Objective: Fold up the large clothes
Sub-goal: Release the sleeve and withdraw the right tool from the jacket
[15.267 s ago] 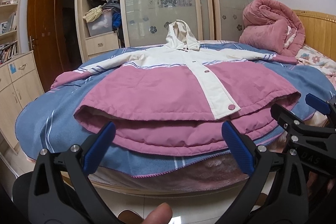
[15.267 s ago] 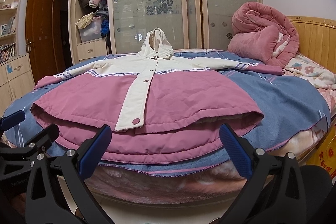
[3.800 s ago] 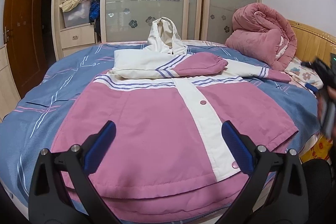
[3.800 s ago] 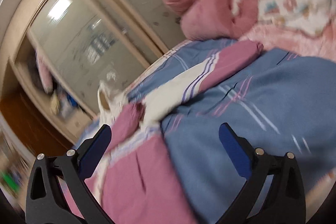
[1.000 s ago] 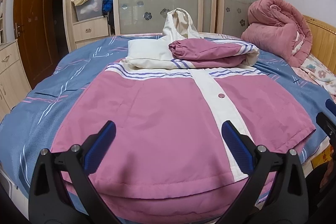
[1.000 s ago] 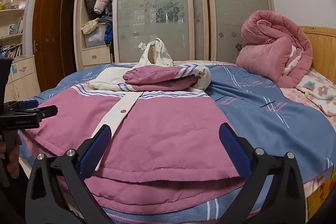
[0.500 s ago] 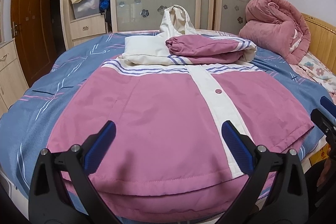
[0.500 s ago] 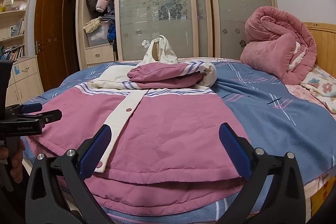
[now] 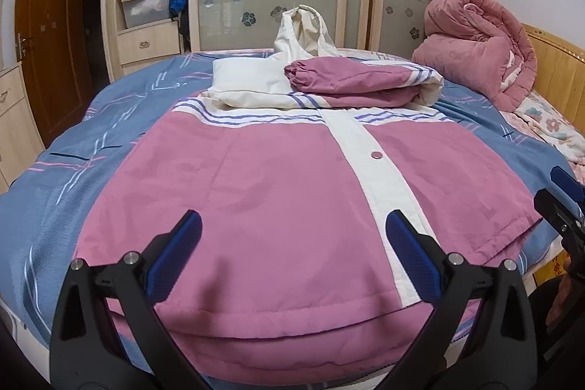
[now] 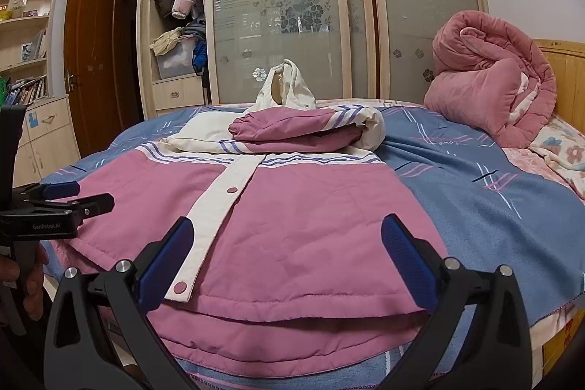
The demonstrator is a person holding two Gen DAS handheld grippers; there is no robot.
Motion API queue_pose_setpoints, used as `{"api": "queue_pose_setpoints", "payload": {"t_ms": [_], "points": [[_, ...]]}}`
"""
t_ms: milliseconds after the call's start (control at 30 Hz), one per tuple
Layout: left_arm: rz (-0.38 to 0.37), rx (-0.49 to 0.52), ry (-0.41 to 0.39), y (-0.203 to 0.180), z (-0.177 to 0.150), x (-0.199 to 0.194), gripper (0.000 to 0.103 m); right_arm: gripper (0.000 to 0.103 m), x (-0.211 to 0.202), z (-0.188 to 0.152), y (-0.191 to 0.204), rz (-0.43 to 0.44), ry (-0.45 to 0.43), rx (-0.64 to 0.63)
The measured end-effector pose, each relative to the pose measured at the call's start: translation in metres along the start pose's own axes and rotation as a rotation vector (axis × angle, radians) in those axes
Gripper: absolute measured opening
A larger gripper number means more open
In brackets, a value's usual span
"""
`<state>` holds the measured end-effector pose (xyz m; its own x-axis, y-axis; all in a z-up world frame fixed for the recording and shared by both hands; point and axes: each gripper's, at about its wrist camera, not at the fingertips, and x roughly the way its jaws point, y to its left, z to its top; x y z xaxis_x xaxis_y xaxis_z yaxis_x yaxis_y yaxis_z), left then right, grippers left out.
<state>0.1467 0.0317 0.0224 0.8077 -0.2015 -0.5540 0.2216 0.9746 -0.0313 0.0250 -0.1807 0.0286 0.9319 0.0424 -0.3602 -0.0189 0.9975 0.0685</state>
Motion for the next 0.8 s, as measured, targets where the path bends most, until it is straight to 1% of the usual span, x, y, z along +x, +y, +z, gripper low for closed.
{"api": "queue_pose_setpoints", "payload": {"t_ms": [200,267,367,500,533,600,633,667,700,767,800], "points": [[-0.07,0.01,0.043,-0.004,0.001,0.005,0.101,0.102,-0.002,0.0,-0.001,0.012,-0.008,0.006],[-0.126,-0.006,0.062,-0.003,0.003,0.007,0.101,0.102,-0.003,0.0,-0.002,0.018,-0.013,0.012],[-0.167,-0.044,0.075,0.005,0.006,0.006,0.101,0.102,-0.005,0.0,-0.006,0.024,-0.013,0.028],[-0.302,-0.126,0.107,0.019,0.015,0.007,0.101,0.102,-0.008,0.001,-0.015,0.04,0.0,0.067],[-0.331,-0.141,0.128,0.022,0.019,0.01,0.101,0.102,-0.009,0.002,-0.018,0.046,-0.001,0.076],[-0.356,-0.157,0.157,0.027,0.026,0.015,0.101,0.102,-0.013,0.003,-0.024,0.059,-0.012,0.095],[-0.387,-0.174,0.174,0.03,0.031,0.018,0.101,0.102,-0.016,0.003,-0.027,0.066,-0.017,0.104],[-0.41,-0.189,0.198,0.033,0.036,0.024,0.101,0.102,-0.017,0.003,-0.029,0.07,-0.017,0.11],[-0.433,-0.216,0.243,0.037,0.045,0.032,0.101,0.102,-0.017,0.003,-0.031,0.075,-0.016,0.118],[-0.431,-0.239,0.285,0.041,0.06,0.042,0.101,0.102,-0.019,0.004,-0.035,0.089,-0.017,0.131],[-0.433,-0.235,0.286,0.041,0.069,0.045,0.101,0.102,-0.021,0.004,-0.036,0.097,-0.022,0.137]]}}
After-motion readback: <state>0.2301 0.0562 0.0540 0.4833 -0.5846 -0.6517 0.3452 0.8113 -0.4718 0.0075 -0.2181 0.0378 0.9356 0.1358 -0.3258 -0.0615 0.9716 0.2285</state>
